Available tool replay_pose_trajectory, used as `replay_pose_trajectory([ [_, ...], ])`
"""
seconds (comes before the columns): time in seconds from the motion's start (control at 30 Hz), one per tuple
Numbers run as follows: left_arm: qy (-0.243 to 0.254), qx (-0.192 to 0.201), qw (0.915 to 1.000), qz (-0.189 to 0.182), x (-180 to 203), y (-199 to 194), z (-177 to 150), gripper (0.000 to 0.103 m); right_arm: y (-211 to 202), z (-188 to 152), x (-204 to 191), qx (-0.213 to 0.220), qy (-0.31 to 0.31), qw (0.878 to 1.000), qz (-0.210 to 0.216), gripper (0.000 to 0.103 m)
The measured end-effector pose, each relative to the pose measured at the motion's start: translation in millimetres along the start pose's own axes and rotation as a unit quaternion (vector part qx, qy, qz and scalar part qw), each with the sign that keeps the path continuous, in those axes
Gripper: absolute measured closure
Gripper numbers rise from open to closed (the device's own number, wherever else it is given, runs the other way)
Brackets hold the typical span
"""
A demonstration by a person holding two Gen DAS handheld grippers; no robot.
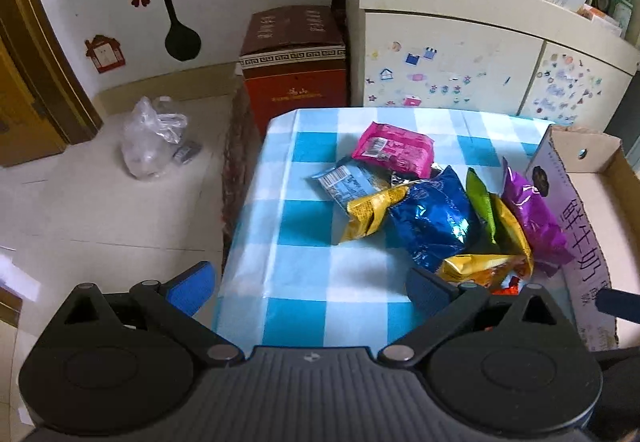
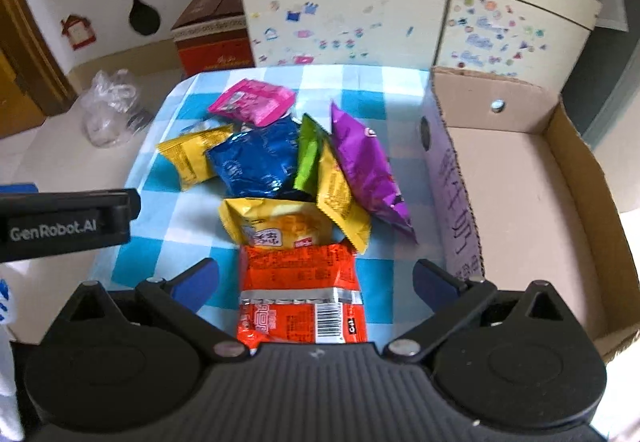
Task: Organize snacks
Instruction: 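Move the right gripper over the red snack bag at the pile's edge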
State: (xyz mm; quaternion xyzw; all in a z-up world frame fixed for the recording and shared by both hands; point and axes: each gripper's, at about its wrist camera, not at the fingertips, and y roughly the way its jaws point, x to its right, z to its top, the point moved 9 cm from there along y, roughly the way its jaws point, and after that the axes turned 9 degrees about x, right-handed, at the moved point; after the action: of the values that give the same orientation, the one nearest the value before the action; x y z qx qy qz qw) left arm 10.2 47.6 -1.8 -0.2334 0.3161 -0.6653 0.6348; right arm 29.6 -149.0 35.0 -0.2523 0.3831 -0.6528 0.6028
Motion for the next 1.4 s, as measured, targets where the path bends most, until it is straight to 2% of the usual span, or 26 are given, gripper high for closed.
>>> replay_pose_trajectory([
  [0.2, -0.001, -0.021, 0.9998, -0.001, -1.5, 9.9, -8.0, 0.0, 7.1, 1.3, 10.8, -0.014, 0.016, 0.999, -0.034, 0.001],
  [0.4, 0.01, -0.005, 0.9999, -0.002, -1.7, 12.4, -6.5, 0.0, 8.7, 7.8, 7.2, -0.001, 0.004, 0.999, -0.037, 0.001],
  [0.6, -0.005, -0.024, 0.9997, 0.0, -6.5, 25.7, -9.8, 0.0, 13.0, 7.9, 8.0, -0.002, 0.01, 0.999, -0.04, 0.001],
  [0.77, 0.009, -0.012, 0.9998, 0.01, -3.9, 25.2, -5.1, 0.0, 16.0, 9.4, 10.0, 0.0, 0.015, 0.999, -0.047, 0.001],
  [1.07, 0.006, -0.021, 0.9996, 0.021, -6.7, 29.3, -5.6, 0.0, 18.4, 12.2, 18.8, 0.003, 0.037, 0.998, -0.055, 0.001],
  [1.4, 0.017, -0.03, 0.9993, 0.016, 3.3, 33.0, -12.1, 0.0, 22.2, 11.4, 20.0, 0.002, 0.04, 0.997, -0.061, 0.001],
])
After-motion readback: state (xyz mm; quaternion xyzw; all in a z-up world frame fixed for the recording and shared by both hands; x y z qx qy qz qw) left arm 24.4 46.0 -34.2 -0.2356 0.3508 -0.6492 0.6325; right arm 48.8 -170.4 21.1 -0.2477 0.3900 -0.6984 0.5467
